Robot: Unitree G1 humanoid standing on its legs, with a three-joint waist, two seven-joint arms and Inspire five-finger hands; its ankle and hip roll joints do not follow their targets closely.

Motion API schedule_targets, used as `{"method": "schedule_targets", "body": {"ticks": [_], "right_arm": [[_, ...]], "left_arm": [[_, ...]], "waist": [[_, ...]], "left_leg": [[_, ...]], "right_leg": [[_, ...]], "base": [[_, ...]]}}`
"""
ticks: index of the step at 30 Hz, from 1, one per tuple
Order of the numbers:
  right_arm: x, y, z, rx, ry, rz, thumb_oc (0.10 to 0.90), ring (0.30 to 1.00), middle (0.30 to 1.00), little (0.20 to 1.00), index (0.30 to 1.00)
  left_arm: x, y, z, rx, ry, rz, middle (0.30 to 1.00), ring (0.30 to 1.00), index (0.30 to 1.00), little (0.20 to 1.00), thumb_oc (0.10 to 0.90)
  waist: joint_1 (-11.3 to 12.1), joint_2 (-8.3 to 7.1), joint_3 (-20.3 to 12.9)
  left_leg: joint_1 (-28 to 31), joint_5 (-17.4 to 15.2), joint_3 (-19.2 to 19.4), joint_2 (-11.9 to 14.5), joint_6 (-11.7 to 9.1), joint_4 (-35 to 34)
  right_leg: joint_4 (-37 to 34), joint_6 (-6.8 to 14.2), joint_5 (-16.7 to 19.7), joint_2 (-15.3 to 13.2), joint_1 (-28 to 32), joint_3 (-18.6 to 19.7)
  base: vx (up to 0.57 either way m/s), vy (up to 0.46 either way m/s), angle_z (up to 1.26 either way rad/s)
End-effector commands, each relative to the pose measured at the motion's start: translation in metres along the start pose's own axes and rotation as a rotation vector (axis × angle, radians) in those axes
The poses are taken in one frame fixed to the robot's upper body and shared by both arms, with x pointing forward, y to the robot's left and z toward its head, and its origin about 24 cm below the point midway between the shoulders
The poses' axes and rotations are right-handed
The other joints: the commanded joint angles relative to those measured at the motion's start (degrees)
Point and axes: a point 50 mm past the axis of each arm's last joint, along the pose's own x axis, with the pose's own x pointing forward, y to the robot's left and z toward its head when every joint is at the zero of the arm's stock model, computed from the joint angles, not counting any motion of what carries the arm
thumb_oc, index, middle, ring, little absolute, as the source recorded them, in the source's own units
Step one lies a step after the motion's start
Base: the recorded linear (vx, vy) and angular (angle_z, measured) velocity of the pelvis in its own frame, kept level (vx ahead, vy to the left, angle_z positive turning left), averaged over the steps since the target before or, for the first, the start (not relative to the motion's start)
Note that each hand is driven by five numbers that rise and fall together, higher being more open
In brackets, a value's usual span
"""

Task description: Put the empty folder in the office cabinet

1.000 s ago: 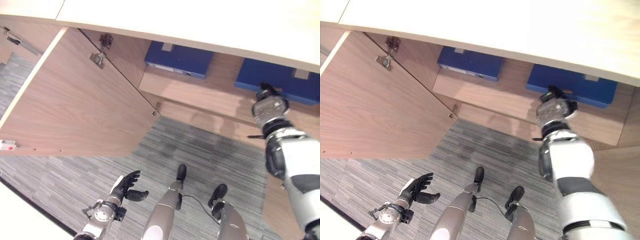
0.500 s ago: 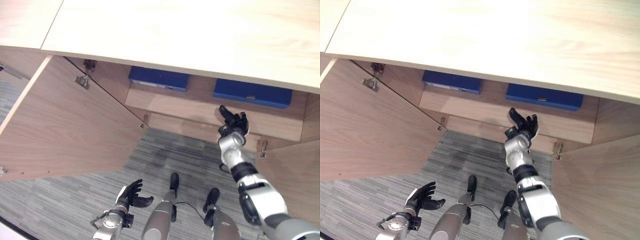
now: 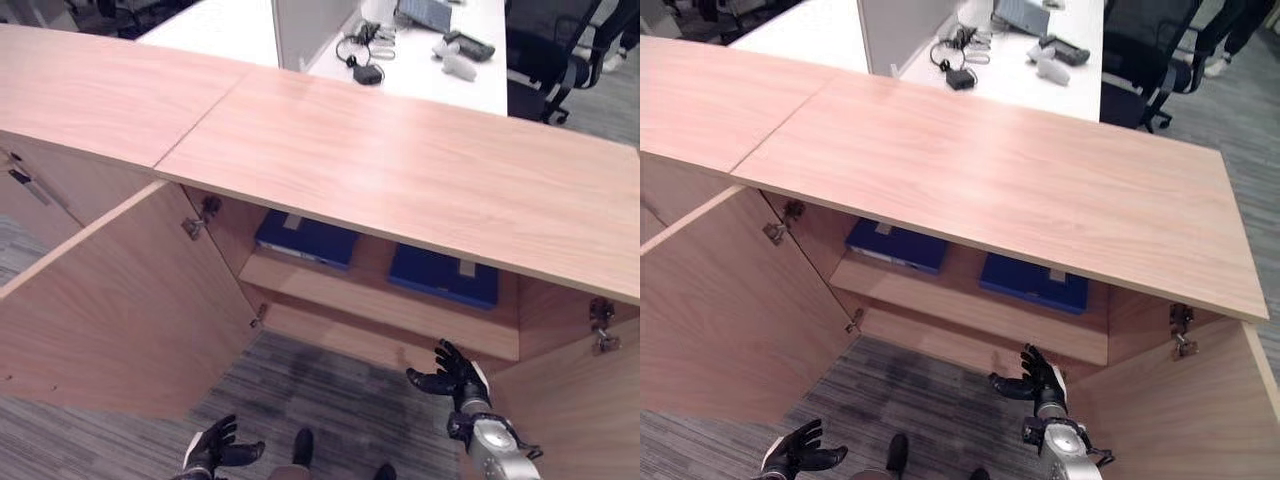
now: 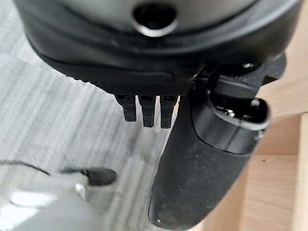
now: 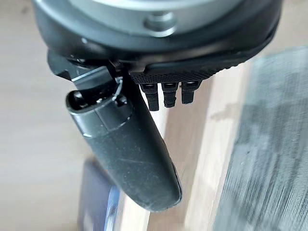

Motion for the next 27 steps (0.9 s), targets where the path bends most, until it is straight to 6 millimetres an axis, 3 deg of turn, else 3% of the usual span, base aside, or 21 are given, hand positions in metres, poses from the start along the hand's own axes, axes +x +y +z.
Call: {"method": "schedule_targets", "body": {"ticks": [1, 2, 5, 6, 7, 8, 9, 10, 12, 13, 15, 16, 17, 18, 19, 20, 24, 27], "right_arm": [[0.013, 0.010, 0.060, -0.151, -0.281, 0.127, 0.800, 0.900, 0.900, 0.900, 0.900], [0.012, 0.009, 0.060, -0.172, -0.285, 0.142, 0.800, 0.900, 0.900, 0.900, 0.900], [0.014, 0.000, 0.050, -0.271, -0.227, 0.138, 0.800, 0.900, 0.900, 0.900, 0.900], [0.015, -0.005, 0.046, -0.307, -0.203, 0.128, 0.800, 0.900, 0.900, 0.900, 0.900], [0.017, -0.011, 0.039, -0.340, -0.157, 0.105, 0.800, 0.900, 0.900, 0.900, 0.900], [0.017, -0.011, 0.039, -0.340, -0.158, 0.105, 0.800, 0.900, 0.900, 0.900, 0.900], [0.015, -0.017, 0.022, -0.358, -0.079, 0.088, 0.800, 0.900, 0.900, 0.900, 0.900], [0.010, -0.023, 0.012, -0.340, -0.042, 0.064, 0.800, 0.900, 0.900, 0.900, 0.900], [0.003, -0.028, -0.007, -0.292, 0.033, 0.030, 0.800, 0.900, 0.900, 0.900, 0.900], [0.002, -0.028, -0.008, -0.291, 0.034, 0.030, 0.800, 0.900, 0.900, 0.900, 0.900], [0.000, -0.020, -0.017, -0.246, 0.067, 0.016, 0.800, 0.900, 0.900, 0.900, 0.900], [0.005, -0.015, -0.014, -0.222, 0.060, 0.012, 0.800, 0.900, 0.900, 0.900, 0.900], [0.008, -0.011, -0.012, -0.212, 0.055, 0.012, 0.800, 0.900, 0.900, 0.900, 0.900], [0.008, -0.011, -0.013, -0.181, 0.061, -0.002, 0.800, 0.900, 0.900, 0.900, 0.900], [0.007, -0.014, -0.014, -0.156, 0.065, -0.020, 0.800, 0.900, 0.900, 0.900, 0.900], [0.001, -0.019, -0.024, -0.136, 0.097, -0.038, 0.800, 0.900, 0.900, 0.900, 0.900], [-0.014, -0.023, -0.047, -0.161, 0.178, -0.028, 0.800, 0.900, 0.900, 0.900, 0.900], [-0.016, -0.024, -0.049, -0.177, 0.188, -0.026, 0.800, 0.900, 0.900, 0.900, 0.900]], "left_arm": [[0.007, 0.003, 0.027, 0.008, -0.123, -0.013, 0.900, 0.900, 0.900, 0.900, 0.800], [0.007, 0.003, 0.036, -0.029, -0.166, -0.019, 0.900, 0.900, 0.900, 0.900, 0.800], [0.007, 0.000, 0.049, -0.072, -0.235, -0.023, 0.900, 0.900, 0.900, 0.900, 0.800], [0.008, -0.001, 0.052, -0.075, -0.242, -0.028, 0.900, 0.900, 0.900, 0.900, 0.800], [0.009, -0.004, 0.060, -0.069, -0.272, -0.043, 0.900, 0.900, 0.900, 0.900, 0.800], [0.008, -0.004, 0.060, -0.069, -0.271, -0.042, 0.900, 0.900, 0.900, 0.900, 0.800], [0.007, -0.003, 0.070, -0.059, -0.315, -0.056, 0.900, 0.900, 0.900, 0.900, 0.800], [0.006, -0.003, 0.071, -0.063, -0.321, -0.058, 0.900, 0.900, 0.900, 0.900, 0.800], [0.004, -0.006, 0.066, -0.052, -0.304, -0.073, 0.900, 0.900, 0.900, 0.900, 0.800], [0.004, -0.006, 0.065, -0.050, -0.303, -0.073, 0.900, 0.900, 0.900, 0.900, 0.800], [0.002, -0.002, 0.069, -0.017, -0.314, -0.071, 0.900, 0.900, 0.900, 0.900, 0.800], [0.001, -0.002, 0.074, -0.020, -0.337, -0.074, 0.900, 0.900, 0.900, 0.900, 0.800], [0.000, 0.000, 0.079, -0.022, -0.363, -0.070, 0.900, 0.900, 0.900, 0.900, 0.800], [0.001, -0.002, 0.083, -0.022, -0.375, -0.070, 0.900, 0.900, 0.900, 0.900, 0.800], [0.001, -0.007, 0.092, -0.022, -0.407, -0.084, 0.900, 0.900, 0.900, 0.900, 0.800], [0.001, -0.012, 0.103, 0.002, -0.444, -0.106, 0.900, 0.900, 0.900, 0.900, 0.800], [-0.005, -0.020, 0.113, 0.022, -0.508, -0.140, 0.900, 0.900, 0.900, 0.900, 0.800], [-0.006, -0.022, 0.113, 0.012, -0.513, -0.144, 0.900, 0.900, 0.900, 0.900, 0.800]], "waist": [[3.12, 2.80, -0.82], [4.60, 3.24, -0.78], [6.23, 3.64, 0.12], [6.02, 3.47, 0.89], [4.53, 2.89, 1.35], [4.62, 2.87, 1.38], [3.16, 2.18, 1.06], [1.51, 2.30, 0.61], [0.68, 2.82, -0.74], [0.63, 2.73, -0.82], [1.67, 1.85, -0.83], [2.45, 1.96, -0.20], [3.30, 1.97, 0.76], [2.10, 1.89, 1.57], [-0.05, 2.44, 1.83], [-0.91, 2.37, 1.54], [-1.10, 2.46, -0.70], [-1.07, 2.46, -1.08]], "left_leg": [[1.59, -2.17, -1.74, 6.01, -7.29, -0.13], [0.53, -0.59, -2.66, 6.04, -8.17, -0.13], [-1.93, 1.56, -4.56, 5.99, -9.57, -0.11], [-1.89, 1.15, -2.10, 6.70, -9.43, 1.06], [-1.22, -0.80, 5.32, 8.49, -6.99, 4.39], [-1.24, -0.94, 5.43, 8.51, -6.99, 4.56], [1.63, -5.98, 10.95, 10.56, -6.40, 10.13], [4.04, -7.09, 14.33, 11.87, -6.36, 11.19], [5.31, -7.14, 16.28, 10.03, -5.23, 7.83], [5.41, -7.06, 16.25, 9.89, -5.15, 7.61], [5.34, -7.80, 15.16, 7.57, -3.24, 6.32], [5.95, -8.49, 15.35, 6.33, -1.88, 5.15], [7.16, -9.20, 14.93, 4.41, -0.48, 4.08], [6.71, -7.87, 13.53, 3.10, 0.34, 3.53], [6.83, -7.14, 10.12, 1.91, 0.37, 2.66], [6.65, -6.93, 5.35, -0.19, 0.96, 1.57], [7.21, -6.75, 3.60, -0.16, 0.67, 0.80], [7.57, -6.78, 3.23, -0.14, 0.48, 0.61]], "right_leg": [[1.77, 6.70, -3.81, -4.98, 0.66, -0.95], [0.89, 6.66, -3.82, -5.06, 1.37, -3.09], [0.07, 7.15, -3.24, -5.92, 2.25, -5.80], [0.44, 7.11, -2.96, -6.57, 2.27, -6.47], [0.98, 6.65, -2.29, -7.86, 1.36, -7.44], [1.00, 6.65, -2.29, -7.86, 1.33, -7.31], [1.57, 5.52, -2.69, -8.39, 1.07, -8.42], [2.92, 4.84, -2.78, -9.00, 0.97, -10.77], [4.58, 4.76, -1.95, -9.23, 0.90, -12.44], [4.67, 4.85, -1.96, -9.36, 0.91, -12.50], [9.60, 5.58, -2.25, -11.20, 0.59, -13.94], [15.13, 6.64, -1.57, -14.18, -1.79, -15.12], [20.85, 8.98, -0.52, -17.56, -3.49, -15.08], [21.39, 9.44, 0.35, -15.52, -5.74, -9.66], [18.42, 8.68, -3.33, -9.71, -7.81, 1.57], [13.23, 7.04, -3.93, -7.08, -5.83, 7.15], [7.59, 6.59, -3.43, -6.15, -1.10, 5.91], [6.57, 6.52, -3.38, -6.15, -0.15, 5.48]], "base": [[-0.09, -0.072, 0.49], [-0.11, -0.051, 0.69], [-0.15, 0.034, 0.95], [-0.26, 0.114, 1.14], [-0.22, 0.098, 1.09], [-0.22, 0.123, 1.11], [-0.18, 0.144, 1.04], [-0.18, 0.202, 1.15], [-0.04, 0.212, 2.03], [0.02, 0.257, 1.71], [-0.01, 0.279, 0.60], [-0.01, 0.329, 0.76], [-0.09, 0.333, 0.72], [-0.03, 0.260, 1.24], [0.05, 0.105, 1.12], [0.15, 0.022, 1.25], [0.13, -0.055, 1.78], [0.05, -0.032, 0.03]]}}
